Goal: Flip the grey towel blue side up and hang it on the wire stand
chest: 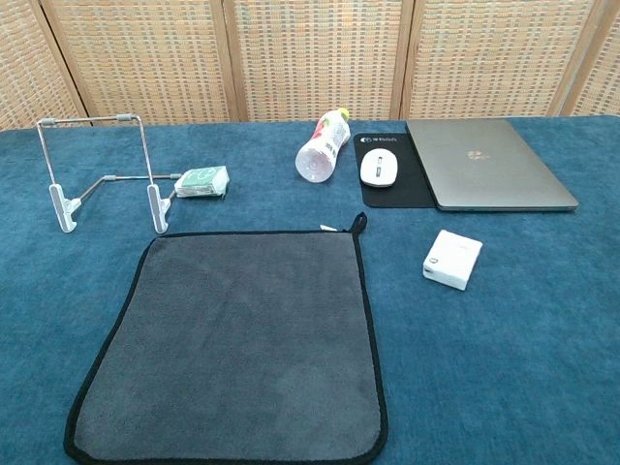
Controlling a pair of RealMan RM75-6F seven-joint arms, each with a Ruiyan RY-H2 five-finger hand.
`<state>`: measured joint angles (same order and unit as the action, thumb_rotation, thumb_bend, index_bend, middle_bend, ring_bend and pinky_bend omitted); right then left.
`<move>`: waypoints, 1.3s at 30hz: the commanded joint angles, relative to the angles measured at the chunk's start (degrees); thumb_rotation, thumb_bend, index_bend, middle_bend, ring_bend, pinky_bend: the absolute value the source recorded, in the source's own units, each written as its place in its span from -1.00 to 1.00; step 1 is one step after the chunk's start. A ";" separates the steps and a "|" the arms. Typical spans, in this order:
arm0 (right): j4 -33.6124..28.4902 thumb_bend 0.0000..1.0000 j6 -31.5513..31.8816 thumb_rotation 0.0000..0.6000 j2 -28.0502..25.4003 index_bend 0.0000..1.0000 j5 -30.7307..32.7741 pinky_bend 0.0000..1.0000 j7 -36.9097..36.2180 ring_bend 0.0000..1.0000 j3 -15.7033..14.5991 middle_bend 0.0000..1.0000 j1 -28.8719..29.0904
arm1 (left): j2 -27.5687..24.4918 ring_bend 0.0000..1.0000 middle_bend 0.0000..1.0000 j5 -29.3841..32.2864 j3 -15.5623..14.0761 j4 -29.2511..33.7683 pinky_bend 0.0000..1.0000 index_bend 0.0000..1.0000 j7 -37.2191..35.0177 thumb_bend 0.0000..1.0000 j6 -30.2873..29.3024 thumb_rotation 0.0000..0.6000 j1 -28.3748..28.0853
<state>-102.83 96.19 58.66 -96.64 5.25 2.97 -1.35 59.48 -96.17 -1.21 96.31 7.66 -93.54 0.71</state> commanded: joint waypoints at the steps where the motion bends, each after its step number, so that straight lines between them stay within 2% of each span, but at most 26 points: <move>1: -0.08 -1.00 -0.14 1.00 -0.10 -1.00 0.07 -1.00 -0.08 -1.00 -0.04 -1.00 0.02 | -0.02 -1.00 -1.00 0.14 -0.01 0.07 -1.00 -1.00 0.06 -0.72 0.15 1.00 -0.02; 9: -0.31 -1.00 -0.14 1.00 -0.26 -1.00 0.16 -1.00 -0.57 -1.00 -0.06 -1.00 -0.03 | 0.53 -1.00 -1.00 -0.17 0.24 -0.73 -1.00 -1.00 -0.45 -0.72 0.63 1.00 -0.63; 13: -0.73 -1.00 -0.17 1.00 -0.59 -1.00 0.48 -1.00 -1.24 -1.00 -0.03 -1.00 -0.09 | 2.41 -1.00 -1.00 -2.55 0.49 -3.83 -1.00 -1.00 -0.48 -0.71 4.02 1.00 -3.80; 17: -1.01 -1.00 -0.49 1.00 -0.74 -1.00 1.06 -1.00 -1.18 -1.00 0.09 -1.00 -0.03 | 6.02 -1.00 -1.00 -8.37 0.78 -10.25 -1.00 -1.00 -1.31 -0.71 6.65 1.00 -8.68; 19: -1.27 -1.00 -0.87 1.00 -0.86 -1.00 1.48 -1.00 -1.11 -1.00 0.19 -1.00 0.09 | 9.03 -1.00 -1.00 -14.42 0.45 -16.78 -1.00 -1.00 -3.81 -0.70 7.91 1.00 -13.19; 22: -1.53 -1.00 -1.14 1.00 -1.06 -1.00 2.19 -1.00 -1.21 -1.00 0.43 -1.00 0.17 | 13.12 -1.00 -1.00 -17.93 -0.41 -24.49 -1.00 -0.97 -6.88 -0.70 10.56 1.00 -17.71; 27: -1.67 -1.00 -1.88 1.00 -1.35 -1.00 3.17 -1.00 -1.83 -1.00 0.60 -1.00 0.39 | 18.39 -1.00 -1.00 -20.78 -1.03 -33.08 -1.00 -0.53 -7.43 -0.62 12.00 1.00 -22.23; 39: -1.86 -1.00 -3.19 1.00 -1.68 -1.00 4.07 -1.00 -2.35 -1.00 0.62 -1.00 0.86 | 27.03 -1.00 -1.00 -20.70 -3.56 -44.79 -1.00 -0.41 -9.42 -0.60 16.16 1.00 -28.36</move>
<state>-104.68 93.07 57.00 -92.62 2.93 3.60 -0.53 85.35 -116.91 -4.21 52.86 -1.93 -78.34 -26.81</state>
